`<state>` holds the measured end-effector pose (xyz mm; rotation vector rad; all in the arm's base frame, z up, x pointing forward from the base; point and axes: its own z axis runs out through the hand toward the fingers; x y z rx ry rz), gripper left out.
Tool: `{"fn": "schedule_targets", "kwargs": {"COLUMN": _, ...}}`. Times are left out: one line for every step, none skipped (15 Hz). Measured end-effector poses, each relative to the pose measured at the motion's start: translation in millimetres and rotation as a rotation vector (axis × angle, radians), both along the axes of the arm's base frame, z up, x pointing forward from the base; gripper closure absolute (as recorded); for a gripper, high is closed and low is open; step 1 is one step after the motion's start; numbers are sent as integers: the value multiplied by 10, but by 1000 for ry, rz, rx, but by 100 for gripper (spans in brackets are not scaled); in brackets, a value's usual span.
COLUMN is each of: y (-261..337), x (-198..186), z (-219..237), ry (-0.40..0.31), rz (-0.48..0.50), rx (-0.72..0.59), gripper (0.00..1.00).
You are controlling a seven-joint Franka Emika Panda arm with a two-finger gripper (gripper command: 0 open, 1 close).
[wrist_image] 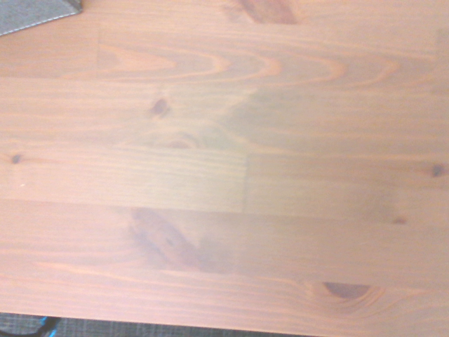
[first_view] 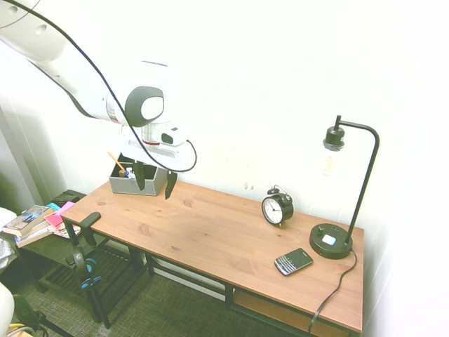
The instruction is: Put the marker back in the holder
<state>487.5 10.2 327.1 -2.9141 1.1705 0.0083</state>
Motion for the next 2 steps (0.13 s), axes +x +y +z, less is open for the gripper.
{"fn": "schedule_targets", "kwargs": {"y": -31, "x": -5, "z": -3, "ry": -21, "rz": 17, "rx": -9, "gripper": 0}}
{"fn": "schedule_targets", "kwargs": {"y": -63, "x": -10, "z": -6, "ry": -42, "rz": 33, "rx": -14, "gripper": 0}}
